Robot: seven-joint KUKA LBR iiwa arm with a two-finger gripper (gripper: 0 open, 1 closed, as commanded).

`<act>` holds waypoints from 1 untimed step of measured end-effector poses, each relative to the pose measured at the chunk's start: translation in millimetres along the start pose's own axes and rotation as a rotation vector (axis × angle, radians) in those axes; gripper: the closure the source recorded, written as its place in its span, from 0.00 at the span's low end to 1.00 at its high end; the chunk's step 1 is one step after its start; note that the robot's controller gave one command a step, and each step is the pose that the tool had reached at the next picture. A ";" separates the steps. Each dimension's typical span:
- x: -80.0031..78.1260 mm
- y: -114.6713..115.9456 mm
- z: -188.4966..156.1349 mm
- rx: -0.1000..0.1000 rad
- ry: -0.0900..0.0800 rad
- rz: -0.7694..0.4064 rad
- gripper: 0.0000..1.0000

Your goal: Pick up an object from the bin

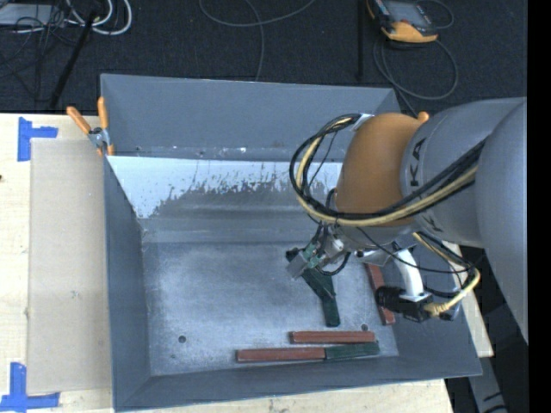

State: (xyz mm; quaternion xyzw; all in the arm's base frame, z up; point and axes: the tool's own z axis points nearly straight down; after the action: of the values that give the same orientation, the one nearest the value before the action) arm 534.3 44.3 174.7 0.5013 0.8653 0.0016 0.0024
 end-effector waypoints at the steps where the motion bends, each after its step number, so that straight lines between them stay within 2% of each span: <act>1: 0.0 -0.3 -0.8 0.007 0.003 -0.005 1.00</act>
Offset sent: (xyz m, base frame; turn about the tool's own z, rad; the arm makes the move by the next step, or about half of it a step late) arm 0.0000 0.0000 0.0018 0.0000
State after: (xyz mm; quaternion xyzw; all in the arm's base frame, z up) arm 534.0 44.1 175.5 0.4993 0.8664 -0.0008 -0.0007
